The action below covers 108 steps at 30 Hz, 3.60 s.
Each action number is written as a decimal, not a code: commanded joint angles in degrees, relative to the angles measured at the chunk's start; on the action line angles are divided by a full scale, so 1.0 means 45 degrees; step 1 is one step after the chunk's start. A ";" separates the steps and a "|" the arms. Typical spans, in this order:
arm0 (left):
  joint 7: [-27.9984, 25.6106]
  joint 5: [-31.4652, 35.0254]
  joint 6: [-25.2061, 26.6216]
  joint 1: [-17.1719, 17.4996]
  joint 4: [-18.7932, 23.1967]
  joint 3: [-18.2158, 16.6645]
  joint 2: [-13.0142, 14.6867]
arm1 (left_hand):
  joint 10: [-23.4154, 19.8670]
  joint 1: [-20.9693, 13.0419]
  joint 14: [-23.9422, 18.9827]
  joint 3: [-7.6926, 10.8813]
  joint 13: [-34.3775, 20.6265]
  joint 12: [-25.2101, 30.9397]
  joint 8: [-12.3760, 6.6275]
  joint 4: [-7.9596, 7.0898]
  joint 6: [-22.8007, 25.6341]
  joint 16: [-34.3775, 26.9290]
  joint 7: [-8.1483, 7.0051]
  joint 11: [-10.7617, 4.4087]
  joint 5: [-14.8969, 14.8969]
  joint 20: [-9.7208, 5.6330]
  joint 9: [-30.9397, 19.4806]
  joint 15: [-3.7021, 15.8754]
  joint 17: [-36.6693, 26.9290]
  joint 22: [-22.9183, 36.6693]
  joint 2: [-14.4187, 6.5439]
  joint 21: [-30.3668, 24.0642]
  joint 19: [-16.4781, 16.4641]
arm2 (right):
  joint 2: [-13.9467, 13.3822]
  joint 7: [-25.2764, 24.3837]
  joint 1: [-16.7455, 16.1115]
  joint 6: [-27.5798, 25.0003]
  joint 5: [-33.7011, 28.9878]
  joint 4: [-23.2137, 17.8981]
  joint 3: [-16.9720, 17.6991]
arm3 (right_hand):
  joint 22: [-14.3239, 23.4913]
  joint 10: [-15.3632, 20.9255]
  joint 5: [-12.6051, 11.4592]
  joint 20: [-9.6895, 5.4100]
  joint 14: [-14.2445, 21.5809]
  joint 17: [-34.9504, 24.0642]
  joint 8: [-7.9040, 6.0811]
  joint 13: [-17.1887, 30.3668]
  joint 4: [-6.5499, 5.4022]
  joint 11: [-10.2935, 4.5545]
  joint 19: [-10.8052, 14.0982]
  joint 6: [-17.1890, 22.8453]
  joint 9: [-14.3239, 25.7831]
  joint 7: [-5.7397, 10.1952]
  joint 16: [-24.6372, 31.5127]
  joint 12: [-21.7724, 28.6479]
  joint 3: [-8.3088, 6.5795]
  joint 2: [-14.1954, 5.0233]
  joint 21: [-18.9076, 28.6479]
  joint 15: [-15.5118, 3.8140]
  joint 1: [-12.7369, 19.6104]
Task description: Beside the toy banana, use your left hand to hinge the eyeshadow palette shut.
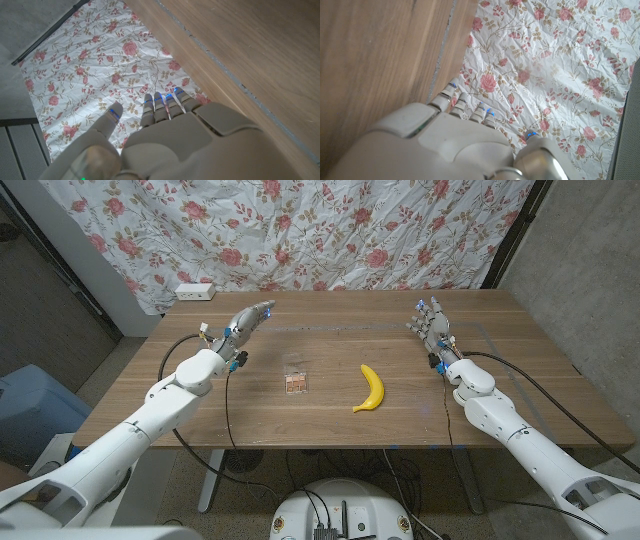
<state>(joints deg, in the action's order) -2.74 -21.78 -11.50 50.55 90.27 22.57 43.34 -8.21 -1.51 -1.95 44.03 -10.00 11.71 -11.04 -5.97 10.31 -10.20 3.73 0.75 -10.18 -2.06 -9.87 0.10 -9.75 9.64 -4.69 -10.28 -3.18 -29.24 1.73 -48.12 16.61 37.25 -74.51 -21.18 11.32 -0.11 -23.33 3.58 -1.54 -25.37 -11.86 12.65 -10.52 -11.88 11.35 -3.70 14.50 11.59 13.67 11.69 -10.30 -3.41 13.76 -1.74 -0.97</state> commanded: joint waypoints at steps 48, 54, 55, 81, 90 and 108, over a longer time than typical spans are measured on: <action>0.3442 0.6231 0.6363 -0.1752 0.4994 0.1753 0.3493 | -0.1290 0.0530 0.0396 -0.0946 -0.0057 0.0179 -0.0059 -0.0680 0.1591 -0.0077 0.0106 0.0648 0.0000 0.0924 -0.0043 -0.0918 -0.0076 0.0068 -0.0203 -0.0082 0.1579 | 0.0005 -0.0001 0.0002 0.0002 -0.0003 0.0010 -0.0004 | 0.0027 0.0015 -0.0048 -0.0017 -0.0060 -0.0035 -0.0068 0.0059 -0.0103 -0.0108 0.0079 0.0026 0.0020 0.0094 0.0045 0.0058 0.0012 -0.1397 0.0050 -0.1775 -0.0014; 0.4045 0.6276 0.7182 -0.2133 0.5221 0.1980 0.3405 | -0.1265 0.0582 0.0388 -0.1111 -0.0060 0.0116 0.0052 -0.0843 0.1442 -0.0088 0.0178 0.0897 -0.0002 0.1320 -0.0050 -0.1009 -0.0102 0.0073 -0.0236 -0.0118 0.1563 | 0.0005 -0.0001 0.0003 0.0001 -0.0002 0.0011 -0.0004 | 0.0027 0.0017 -0.0048 -0.0018 -0.0045 -0.0035 -0.0068 0.0059 -0.0104 -0.0109 0.0083 0.0024 0.0020 0.0090 0.0051 0.0059 0.0012 -0.1398 0.0052 -0.1767 -0.0015; 0.4108 0.6256 0.7216 -0.2186 0.5210 0.2011 0.3381 | -0.1267 0.0583 0.0389 -0.1118 -0.0060 0.0114 0.0056 -0.0851 0.1436 -0.0088 0.0182 0.0910 -0.0003 0.1345 -0.0051 -0.1013 -0.0103 0.0073 -0.0242 -0.0118 0.1566 | 0.0005 -0.0001 0.0003 0.0002 -0.0003 0.0012 -0.0004 | 0.0027 0.0017 -0.0048 -0.0016 -0.0048 -0.0035 -0.0067 0.0060 -0.0104 -0.0109 0.0081 0.0023 0.0020 0.0090 0.0050 0.0059 0.0012 -0.1398 0.0051 -0.1764 -0.0015; 0.6290 0.7200 0.9198 -0.4462 0.5354 0.3807 0.2748 | -0.2190 0.0655 -0.0089 -0.2093 -0.0056 0.0234 -0.0058 -0.1168 0.2143 -0.0219 0.0900 0.1799 -0.0053 0.2972 -0.0065 -0.1925 -0.0157 0.0100 -0.0723 -0.0205 0.1435 | 0.0006 0.0000 0.0002 0.0005 -0.0003 0.0014 -0.0005 | 0.0027 0.0021 -0.0048 -0.0014 -0.0041 -0.0035 -0.0066 0.0060 -0.0104 -0.0109 0.0076 0.0021 0.0020 0.0087 0.0053 0.0060 0.0012 -0.1398 0.0049 -0.1767 -0.0014; 0.7250 0.8096 0.9428 -0.5245 0.5111 0.4655 0.2443 | -0.2823 0.0645 -0.0125 -0.2511 -0.0036 0.0282 -0.0188 -0.1171 0.3064 -0.0174 0.1234 0.2028 -0.0082 0.3156 -0.0051 -0.2011 -0.0149 0.0112 -0.0872 -0.0099 0.1885 | 0.0006 -0.0002 0.0000 0.0005 -0.0004 0.0010 -0.0005 | 0.0027 0.0022 -0.0048 -0.0009 -0.0050 -0.0035 -0.0065 0.0059 -0.0104 -0.0109 0.0075 0.0019 0.0020 0.0087 0.0049 0.0061 0.0012 -0.1397 0.0049 -0.1772 -0.0014; 0.8614 0.8959 0.9586 -0.6208 0.4335 0.5524 0.1612 | -0.3868 0.0661 -0.0476 -0.3106 -0.0012 0.0327 -0.0085 -0.1203 0.3829 -0.0217 0.1771 0.2299 -0.0112 0.3159 -0.0038 -0.2040 -0.0138 0.0130 -0.1021 -0.0078 0.2475 | 0.0005 -0.0002 -0.0001 0.0006 -0.0004 0.0009 -0.0004 | 0.0027 0.0017 -0.0047 -0.0012 -0.0045 -0.0036 -0.0069 0.0059 -0.0104 -0.0105 0.0080 0.0027 0.0020 0.0089 0.0051 0.0059 0.0014 -0.1395 0.0051 -0.1781 -0.0015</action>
<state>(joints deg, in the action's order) 32.34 16.21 30.81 25.04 111.58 45.17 52.62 -24.59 0.96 -3.41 30.58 -9.86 12.92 -11.48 -11.32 26.94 -10.87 8.91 10.98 -10.41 12.11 -9.86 -8.91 -10.27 10.01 -3.70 -10.73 7.50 -29.21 1.72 -48.13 16.64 37.23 -74.46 -21.21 11.30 -0.11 -23.33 3.58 -1.53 -25.36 -11.86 12.63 -10.52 -11.87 11.35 -3.70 14.49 11.58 13.67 11.69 -10.30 -3.41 13.75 -1.74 -0.97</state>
